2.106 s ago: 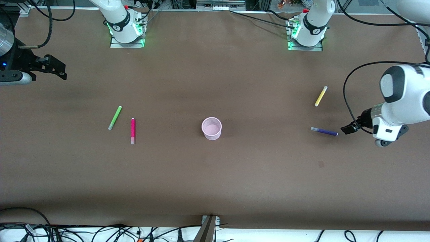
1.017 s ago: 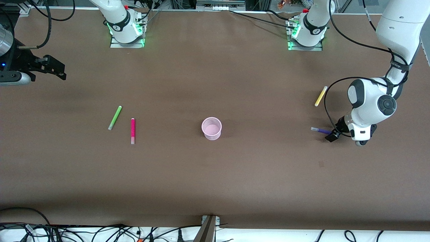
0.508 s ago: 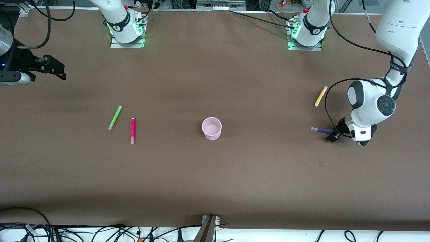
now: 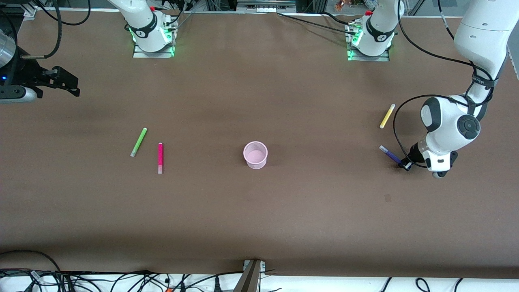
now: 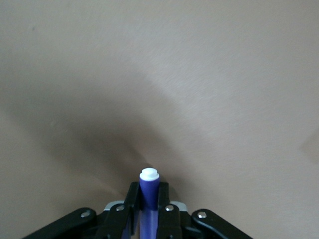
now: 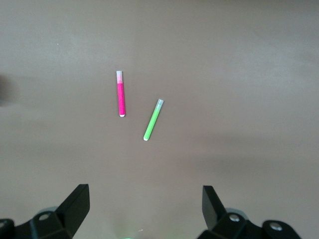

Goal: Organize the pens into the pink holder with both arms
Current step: 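Lower the left gripper and grasp the blue marker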

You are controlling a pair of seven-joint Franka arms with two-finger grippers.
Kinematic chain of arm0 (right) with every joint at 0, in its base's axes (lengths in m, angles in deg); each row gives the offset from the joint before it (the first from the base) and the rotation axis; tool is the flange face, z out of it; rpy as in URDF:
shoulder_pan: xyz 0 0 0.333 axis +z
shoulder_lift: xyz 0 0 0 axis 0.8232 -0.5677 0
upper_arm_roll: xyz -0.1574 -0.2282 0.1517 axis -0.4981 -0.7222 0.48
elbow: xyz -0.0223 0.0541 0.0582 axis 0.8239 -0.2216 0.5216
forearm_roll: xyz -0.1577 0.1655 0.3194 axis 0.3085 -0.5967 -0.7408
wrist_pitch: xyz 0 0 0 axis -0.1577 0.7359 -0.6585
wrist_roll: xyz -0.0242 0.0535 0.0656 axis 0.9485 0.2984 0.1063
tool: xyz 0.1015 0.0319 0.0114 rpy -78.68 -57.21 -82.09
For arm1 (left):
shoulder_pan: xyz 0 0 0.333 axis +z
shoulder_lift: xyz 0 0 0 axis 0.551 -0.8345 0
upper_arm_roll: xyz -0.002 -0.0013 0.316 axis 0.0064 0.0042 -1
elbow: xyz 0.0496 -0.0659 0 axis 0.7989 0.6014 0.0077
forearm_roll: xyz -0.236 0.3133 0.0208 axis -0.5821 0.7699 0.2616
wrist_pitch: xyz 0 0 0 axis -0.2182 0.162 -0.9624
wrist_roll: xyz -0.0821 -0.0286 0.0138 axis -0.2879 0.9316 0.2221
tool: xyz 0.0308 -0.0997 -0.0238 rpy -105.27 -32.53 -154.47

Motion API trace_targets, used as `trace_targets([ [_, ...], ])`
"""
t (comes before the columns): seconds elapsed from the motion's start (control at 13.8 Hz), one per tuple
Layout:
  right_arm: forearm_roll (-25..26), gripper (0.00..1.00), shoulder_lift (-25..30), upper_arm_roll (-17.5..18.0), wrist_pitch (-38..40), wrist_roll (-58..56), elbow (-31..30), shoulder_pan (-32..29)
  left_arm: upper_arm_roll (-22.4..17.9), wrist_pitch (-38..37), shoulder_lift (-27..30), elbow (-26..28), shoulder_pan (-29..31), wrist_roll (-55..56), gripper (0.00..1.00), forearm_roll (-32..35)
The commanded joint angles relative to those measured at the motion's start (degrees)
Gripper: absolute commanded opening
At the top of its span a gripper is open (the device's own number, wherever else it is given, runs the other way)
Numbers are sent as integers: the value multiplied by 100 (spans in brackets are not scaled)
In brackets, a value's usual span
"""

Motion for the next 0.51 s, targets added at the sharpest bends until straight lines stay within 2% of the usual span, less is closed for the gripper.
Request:
trace_targets([
  [0.0, -77, 100, -57, -1, 125, -17, 163, -16, 41, -335, 668, -41, -231, 146, 0, 116],
  [0.22, -129, 100, -57, -1, 134, -17, 162, -16, 50, -1012, 1249, -269, -792, 399, 0, 116],
  [0.44, -138, 100, -57, -1, 134, -17, 163, -16, 68, -1442, 1653, -471, -1626, 1425, 0, 116],
])
